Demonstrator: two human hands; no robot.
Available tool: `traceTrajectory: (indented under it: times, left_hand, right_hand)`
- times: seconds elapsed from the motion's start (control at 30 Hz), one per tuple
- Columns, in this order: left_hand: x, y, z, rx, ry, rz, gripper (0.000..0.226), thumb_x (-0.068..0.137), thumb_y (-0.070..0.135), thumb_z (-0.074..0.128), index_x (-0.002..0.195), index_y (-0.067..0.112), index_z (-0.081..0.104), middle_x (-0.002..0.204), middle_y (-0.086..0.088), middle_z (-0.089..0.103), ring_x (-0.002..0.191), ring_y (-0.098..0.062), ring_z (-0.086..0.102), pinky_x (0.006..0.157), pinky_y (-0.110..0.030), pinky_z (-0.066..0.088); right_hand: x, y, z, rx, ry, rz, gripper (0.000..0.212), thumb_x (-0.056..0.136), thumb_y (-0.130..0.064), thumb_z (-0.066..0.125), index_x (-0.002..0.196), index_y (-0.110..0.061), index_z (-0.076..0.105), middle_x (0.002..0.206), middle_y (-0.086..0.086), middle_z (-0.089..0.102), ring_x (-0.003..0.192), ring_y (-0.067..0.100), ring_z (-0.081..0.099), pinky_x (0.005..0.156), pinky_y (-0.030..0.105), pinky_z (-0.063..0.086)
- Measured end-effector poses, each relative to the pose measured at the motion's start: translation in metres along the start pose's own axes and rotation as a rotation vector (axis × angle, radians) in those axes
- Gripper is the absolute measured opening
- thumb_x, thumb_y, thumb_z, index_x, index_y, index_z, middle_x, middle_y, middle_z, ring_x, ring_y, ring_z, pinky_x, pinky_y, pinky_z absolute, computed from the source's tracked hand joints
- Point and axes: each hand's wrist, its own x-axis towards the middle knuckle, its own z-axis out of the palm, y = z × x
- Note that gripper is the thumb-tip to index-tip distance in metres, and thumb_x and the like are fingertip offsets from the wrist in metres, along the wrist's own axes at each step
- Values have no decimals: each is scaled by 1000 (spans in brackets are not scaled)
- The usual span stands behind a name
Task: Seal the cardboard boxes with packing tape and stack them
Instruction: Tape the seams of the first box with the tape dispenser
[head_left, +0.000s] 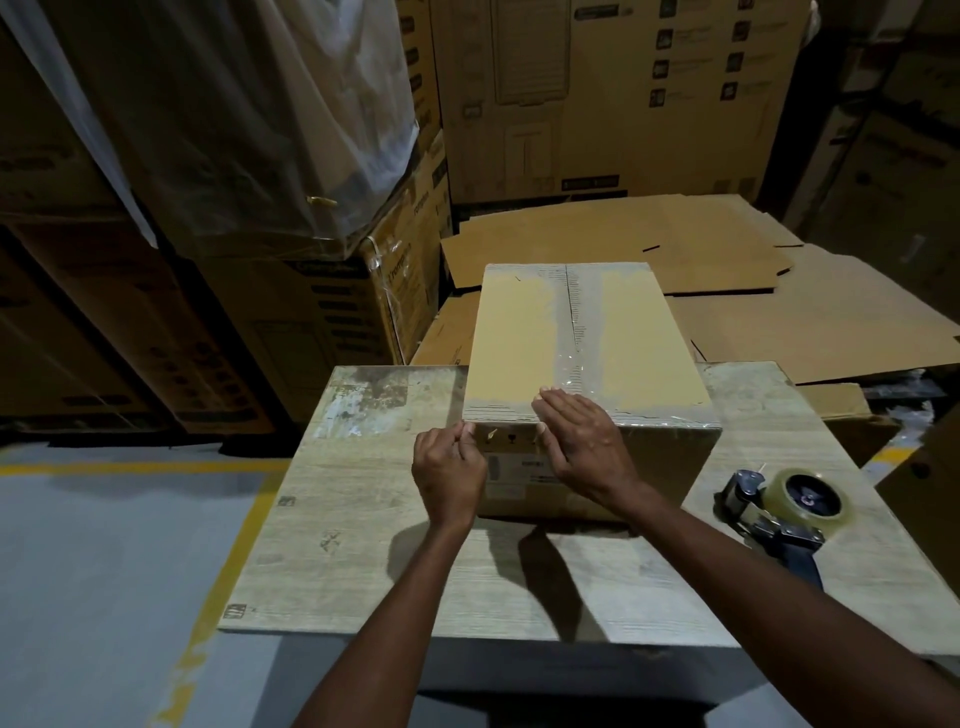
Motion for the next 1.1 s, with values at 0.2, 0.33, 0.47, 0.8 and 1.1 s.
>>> traceTrajectory:
  times: [0.2, 0.33, 0.47, 0.8, 1.1]
  left_hand:
    - [-11, -11, -9, 269, -37, 349, 10, 90, 13, 70, 80, 11, 71, 76, -5, 64, 78, -24, 58, 64, -38, 44]
    - [8, -14, -22, 167, -44, 495, 9, 95, 13, 69, 87, 9, 70, 87, -6, 65, 85, -25, 57, 71, -38, 43]
    - [42, -28, -23, 145, -238, 582, 28, 93, 0, 65, 121, 1, 69, 118, -14, 66, 112, -31, 59, 95, -46, 50]
    - [50, -25, -23, 62, -333, 628, 31, 96, 10, 48, 112, -2, 72, 103, -13, 64, 101, -31, 59, 82, -40, 53]
    - [40, -26, -22, 52, -347, 594, 32, 90, -7, 65, 120, -2, 69, 111, -15, 63, 110, -31, 57, 93, -34, 51]
  right_hand:
    - [1, -3, 1, -42, -37, 4, 51, 105, -43, 42, 142, -12, 60, 150, 10, 57, 142, 23, 50, 120, 38, 31]
    - [2, -7, 1, -10, -38, 37, 54, 107, -43, 36, 145, -10, 57, 152, 13, 54, 144, 25, 48, 121, 40, 28]
    - [13, -18, 3, 1, -70, 3, 56, 108, -43, 31, 146, -9, 54, 152, 16, 53, 144, 27, 47, 121, 38, 22]
    - [27, -39, 24, -33, 34, -28, 45, 105, -41, 44, 121, -8, 71, 128, 15, 71, 122, 30, 66, 106, 42, 49]
    - [20, -22, 19, -41, -82, -147, 55, 98, -27, 70, 146, -7, 54, 151, 17, 53, 142, 31, 50, 118, 46, 39]
